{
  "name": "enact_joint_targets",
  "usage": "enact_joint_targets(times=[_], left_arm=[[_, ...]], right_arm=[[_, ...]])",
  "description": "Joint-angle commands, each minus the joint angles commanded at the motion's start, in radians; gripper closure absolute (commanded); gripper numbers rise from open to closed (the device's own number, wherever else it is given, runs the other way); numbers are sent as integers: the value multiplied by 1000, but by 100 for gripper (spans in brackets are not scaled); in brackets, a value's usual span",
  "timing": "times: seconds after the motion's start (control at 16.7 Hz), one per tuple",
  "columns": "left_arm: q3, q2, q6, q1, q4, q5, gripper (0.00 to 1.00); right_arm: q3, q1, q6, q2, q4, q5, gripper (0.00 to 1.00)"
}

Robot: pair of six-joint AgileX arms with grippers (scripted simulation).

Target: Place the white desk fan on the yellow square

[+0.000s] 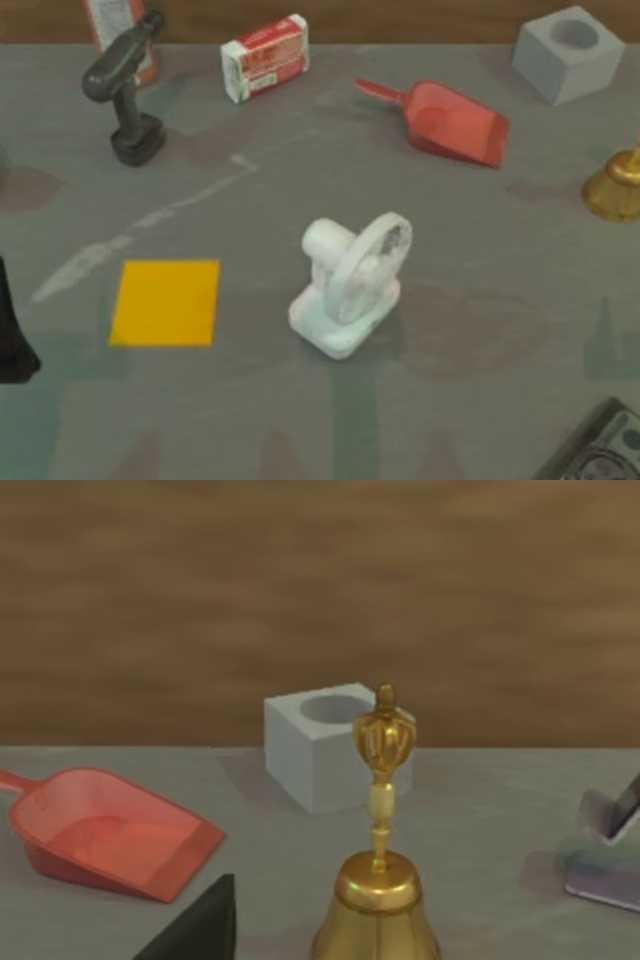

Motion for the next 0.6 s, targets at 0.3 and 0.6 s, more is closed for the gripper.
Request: enact_joint_targets(times=[0.3,0.6], left_arm=[[45,54,10,-19,-45,2,0],[280,307,37,-107,-253,9,0]], right_arm=[[0,0,0,0,0,0,0],[0,0,0,0,0,0,0]])
